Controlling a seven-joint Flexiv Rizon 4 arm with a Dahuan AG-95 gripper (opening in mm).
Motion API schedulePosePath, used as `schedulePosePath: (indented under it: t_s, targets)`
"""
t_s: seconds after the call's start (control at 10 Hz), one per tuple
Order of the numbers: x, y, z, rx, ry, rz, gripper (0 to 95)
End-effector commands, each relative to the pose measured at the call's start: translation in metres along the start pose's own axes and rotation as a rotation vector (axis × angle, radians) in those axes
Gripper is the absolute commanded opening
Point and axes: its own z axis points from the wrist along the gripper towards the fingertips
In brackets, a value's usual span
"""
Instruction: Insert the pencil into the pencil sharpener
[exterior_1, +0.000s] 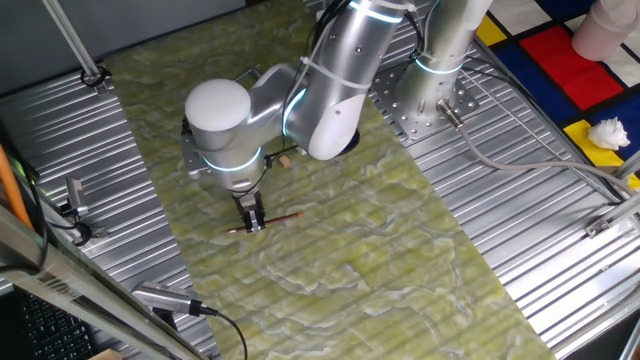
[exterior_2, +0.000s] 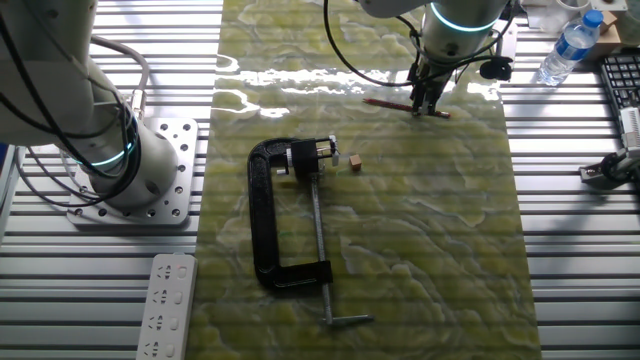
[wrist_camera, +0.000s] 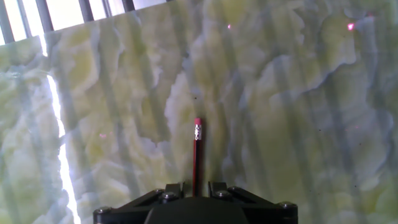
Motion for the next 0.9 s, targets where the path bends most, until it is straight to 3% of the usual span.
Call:
schedulePosePath:
  t_s: [0.1, 0.4, 0.7, 0.9]
  targets:
    - [-0.001, 0.000, -0.001, 0.003, 0.019, -0.051, 0.0]
    - [-0.003, -0.003, -0.009, 0.005, 0.019, -0.158, 0.0]
    - [-0.008, -0.016, -0.033, 0.024, 0.019, -0.329, 0.0]
    - [-0.010, -0.029, -0.043, 0.024, 0.014, -0.393, 0.0]
